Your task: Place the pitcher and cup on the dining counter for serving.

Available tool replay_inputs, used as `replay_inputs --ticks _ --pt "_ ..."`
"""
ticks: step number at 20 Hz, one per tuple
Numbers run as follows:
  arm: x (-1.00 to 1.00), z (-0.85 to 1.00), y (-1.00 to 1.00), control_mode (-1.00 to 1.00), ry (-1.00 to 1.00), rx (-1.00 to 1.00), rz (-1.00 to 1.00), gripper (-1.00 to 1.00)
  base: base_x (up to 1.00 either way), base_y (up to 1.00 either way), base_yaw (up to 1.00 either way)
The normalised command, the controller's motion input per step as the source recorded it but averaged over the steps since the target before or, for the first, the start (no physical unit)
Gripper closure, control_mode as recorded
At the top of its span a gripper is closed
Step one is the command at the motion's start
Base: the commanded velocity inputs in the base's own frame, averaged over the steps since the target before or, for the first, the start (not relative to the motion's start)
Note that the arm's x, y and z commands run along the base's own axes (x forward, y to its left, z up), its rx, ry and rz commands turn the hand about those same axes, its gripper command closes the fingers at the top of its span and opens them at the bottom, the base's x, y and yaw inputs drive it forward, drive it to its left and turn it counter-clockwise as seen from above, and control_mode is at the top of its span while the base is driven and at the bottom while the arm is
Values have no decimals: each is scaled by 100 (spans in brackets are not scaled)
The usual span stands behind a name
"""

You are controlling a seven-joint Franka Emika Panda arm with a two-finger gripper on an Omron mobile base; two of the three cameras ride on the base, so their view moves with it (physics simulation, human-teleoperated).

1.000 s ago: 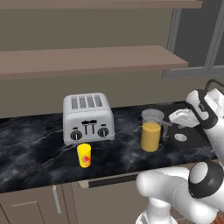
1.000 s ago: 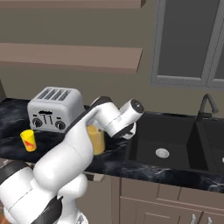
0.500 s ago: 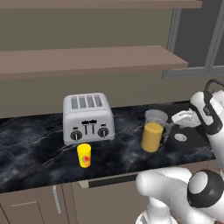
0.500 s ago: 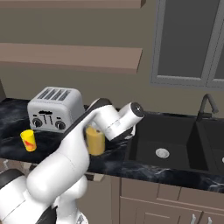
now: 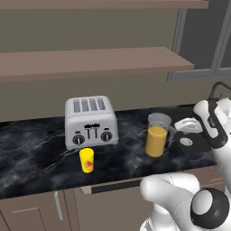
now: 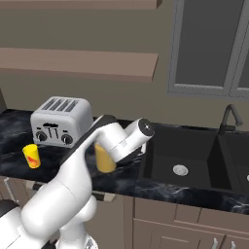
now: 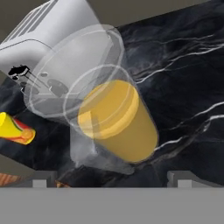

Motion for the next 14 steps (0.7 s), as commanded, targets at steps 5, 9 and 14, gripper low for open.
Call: replay_inputs --ticks 5,9,14 --pt "9 0 7 -100 0 -2 0 -100 0 0 0" --pt "6 0 4 -100 0 -1 0 -100 0 0 0" --pt "8 -11 13 -100 0 -3 0 -100 0 0 0"
